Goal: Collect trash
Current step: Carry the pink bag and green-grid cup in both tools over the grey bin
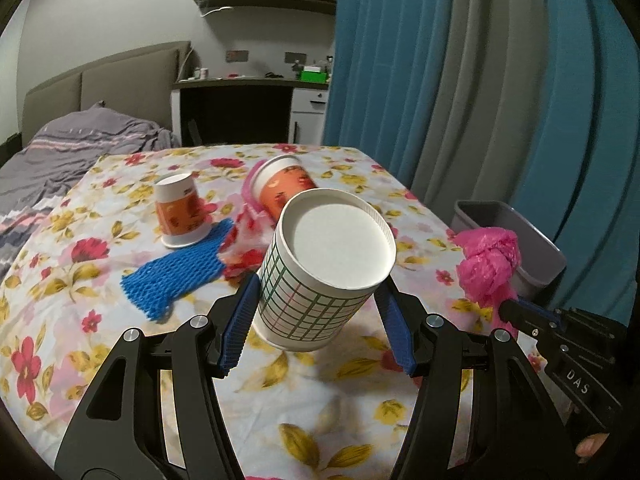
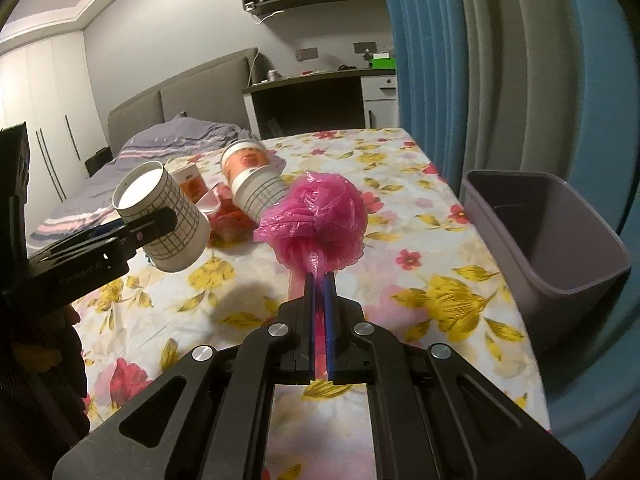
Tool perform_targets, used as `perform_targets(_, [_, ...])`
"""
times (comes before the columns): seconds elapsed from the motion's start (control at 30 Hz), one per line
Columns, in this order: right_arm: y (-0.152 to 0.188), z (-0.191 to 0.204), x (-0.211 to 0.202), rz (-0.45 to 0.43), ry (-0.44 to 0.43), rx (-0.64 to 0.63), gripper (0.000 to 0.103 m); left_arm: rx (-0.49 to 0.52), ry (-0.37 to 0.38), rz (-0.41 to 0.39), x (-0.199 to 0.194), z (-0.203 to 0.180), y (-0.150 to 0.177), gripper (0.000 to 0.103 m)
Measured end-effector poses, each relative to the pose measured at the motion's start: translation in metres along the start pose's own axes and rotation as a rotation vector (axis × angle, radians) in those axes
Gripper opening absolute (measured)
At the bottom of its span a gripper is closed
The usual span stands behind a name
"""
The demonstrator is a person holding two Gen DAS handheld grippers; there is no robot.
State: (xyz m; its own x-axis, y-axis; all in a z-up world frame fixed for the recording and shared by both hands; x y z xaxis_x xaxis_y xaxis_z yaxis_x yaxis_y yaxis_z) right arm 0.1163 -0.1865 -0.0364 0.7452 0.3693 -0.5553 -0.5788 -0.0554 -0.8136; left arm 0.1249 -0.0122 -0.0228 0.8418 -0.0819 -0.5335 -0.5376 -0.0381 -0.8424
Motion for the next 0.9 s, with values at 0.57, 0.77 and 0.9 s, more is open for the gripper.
perform_targets(0.57, [-0.008, -0.041, -0.011, -0.038, 0.047, 0.053, 0.005, 0.072, 0.064, -0.001, 0.016, -0.048, -0.015, 0.058])
perform_targets(0.77, [-0.013, -0.055, -0.015, -0.051, 0.068, 0.068, 0.005, 0.091, 0.103, -0.005, 0.023, -0.068, -0.024, 0.058])
perform_targets(0.9, [-0.018, -0.068, -0.018, -0.062, 0.089, 0.083, 0.005, 0.113, 0.129, -0.012, 0.029, -0.085, -0.032, 0.058])
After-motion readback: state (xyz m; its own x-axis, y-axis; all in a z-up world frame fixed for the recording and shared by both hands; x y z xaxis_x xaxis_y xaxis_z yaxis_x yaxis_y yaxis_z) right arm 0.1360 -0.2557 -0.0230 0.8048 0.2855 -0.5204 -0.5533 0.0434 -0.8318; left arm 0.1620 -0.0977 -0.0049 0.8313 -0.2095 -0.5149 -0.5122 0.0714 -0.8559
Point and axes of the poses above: each gripper's, at about its wrist camera, not at the fingertips, and x roughly the way its jaws point, z to its left, y to its underside, the point moved 2 cm from there along x, roughly the way its jaws point, and after that the axes turned 2 degrees about x, right-handed, at the moved point
